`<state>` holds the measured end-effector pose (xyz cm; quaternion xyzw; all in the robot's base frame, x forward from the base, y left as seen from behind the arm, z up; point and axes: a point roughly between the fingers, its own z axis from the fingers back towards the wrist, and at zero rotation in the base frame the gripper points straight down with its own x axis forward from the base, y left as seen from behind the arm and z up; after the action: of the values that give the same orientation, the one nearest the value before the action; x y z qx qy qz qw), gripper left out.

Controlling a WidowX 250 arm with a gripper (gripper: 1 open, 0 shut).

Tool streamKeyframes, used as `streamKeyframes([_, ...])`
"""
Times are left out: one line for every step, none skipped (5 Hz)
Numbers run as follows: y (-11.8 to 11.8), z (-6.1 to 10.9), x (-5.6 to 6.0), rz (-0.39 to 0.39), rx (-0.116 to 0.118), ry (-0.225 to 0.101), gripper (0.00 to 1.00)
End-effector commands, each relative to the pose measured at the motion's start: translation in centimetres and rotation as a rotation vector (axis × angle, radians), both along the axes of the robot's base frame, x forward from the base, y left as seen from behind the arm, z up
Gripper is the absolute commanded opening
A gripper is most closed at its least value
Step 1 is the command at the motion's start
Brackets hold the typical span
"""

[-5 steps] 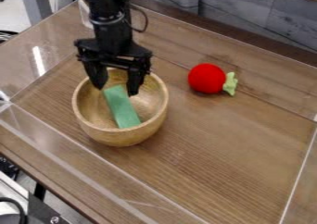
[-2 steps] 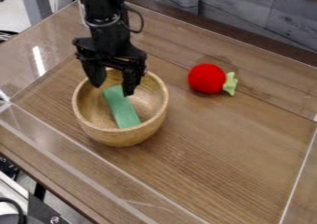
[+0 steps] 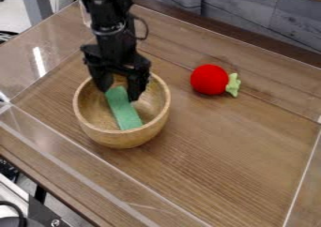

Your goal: Remove the green stick from the brown bowl and put it on the table

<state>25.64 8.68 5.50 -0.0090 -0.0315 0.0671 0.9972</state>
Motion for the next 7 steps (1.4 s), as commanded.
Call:
streamKeyframes([1.2, 1.9, 1.8, -0.006, 0.001, -0.043, 1.00])
streamKeyframes([1.7, 1.4, 1.7, -0.017, -0.001, -0.044, 1.00])
streamKeyframes([2.1, 0.9, 1.6, -0.028, 0.000, -0.042, 1.00])
streamKeyframes([2.5, 0.4, 1.2, -0.037, -0.004, -0.039, 1.00])
streamKeyframes([2.7, -0.1, 0.7, -0.046, -0.010, -0.033, 1.00])
streamKeyframes([2.8, -0.5, 0.4, -0.062, -0.013, -0.030, 1.00])
streamKeyframes([1.5, -0.5, 0.5, -0.011, -0.019, -0.027, 1.00])
